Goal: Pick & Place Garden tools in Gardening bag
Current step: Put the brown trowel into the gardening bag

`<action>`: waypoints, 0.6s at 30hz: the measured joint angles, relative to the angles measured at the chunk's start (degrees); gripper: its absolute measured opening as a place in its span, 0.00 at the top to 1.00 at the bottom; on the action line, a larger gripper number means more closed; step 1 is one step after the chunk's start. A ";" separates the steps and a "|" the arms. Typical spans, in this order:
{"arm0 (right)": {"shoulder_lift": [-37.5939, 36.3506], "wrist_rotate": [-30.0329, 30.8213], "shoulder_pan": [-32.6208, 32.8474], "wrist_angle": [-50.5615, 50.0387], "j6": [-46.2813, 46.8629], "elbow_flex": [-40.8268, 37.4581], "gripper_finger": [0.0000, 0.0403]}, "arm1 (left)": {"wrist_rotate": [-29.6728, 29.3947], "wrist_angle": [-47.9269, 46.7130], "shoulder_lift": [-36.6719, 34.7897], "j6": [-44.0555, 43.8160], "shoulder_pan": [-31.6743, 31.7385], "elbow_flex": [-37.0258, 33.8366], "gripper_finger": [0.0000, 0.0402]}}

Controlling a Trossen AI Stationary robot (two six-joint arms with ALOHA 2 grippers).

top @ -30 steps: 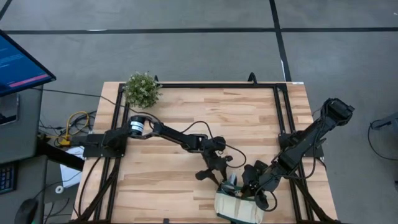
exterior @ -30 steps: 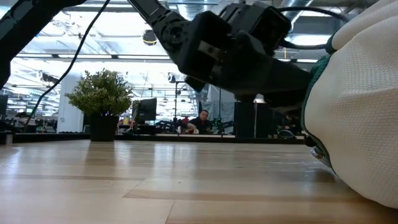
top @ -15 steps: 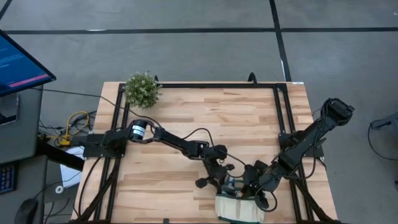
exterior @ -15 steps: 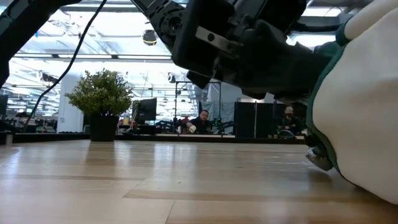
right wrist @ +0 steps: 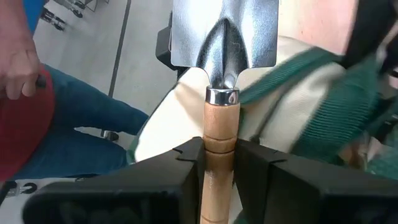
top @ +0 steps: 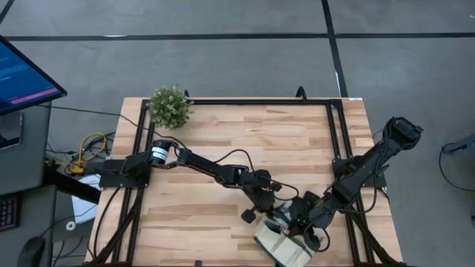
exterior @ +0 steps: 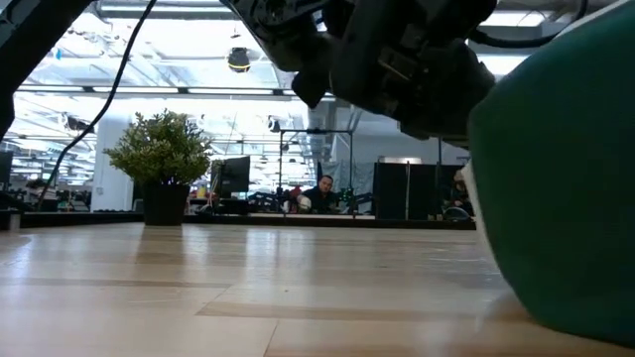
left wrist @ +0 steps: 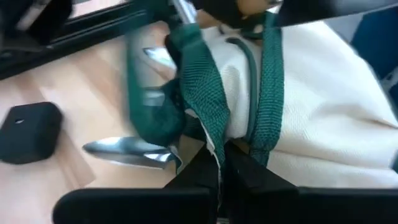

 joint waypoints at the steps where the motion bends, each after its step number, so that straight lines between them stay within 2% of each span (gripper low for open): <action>1: 0.00 0.02 0.00 -0.06 0.00 0.15 0.87 | -0.69 -0.22 -0.27 0.09 0.01 0.00 0.99; 9: 0.00 4.12 0.02 0.35 0.01 1.38 0.87 | -10.59 -4.36 -3.20 2.79 -0.55 -0.02 0.99; 12: 0.00 8.37 0.33 1.49 0.15 1.40 0.87 | -17.03 -6.01 -5.10 6.75 -1.20 -0.02 0.99; 16: -0.02 15.00 0.50 2.41 0.79 1.42 0.87 | -20.33 -8.70 -7.44 7.17 -1.37 -0.02 0.99; 18: 0.00 17.97 0.48 2.93 0.79 1.45 0.87 | -24.32 -10.07 -8.57 7.17 -1.84 -0.04 0.99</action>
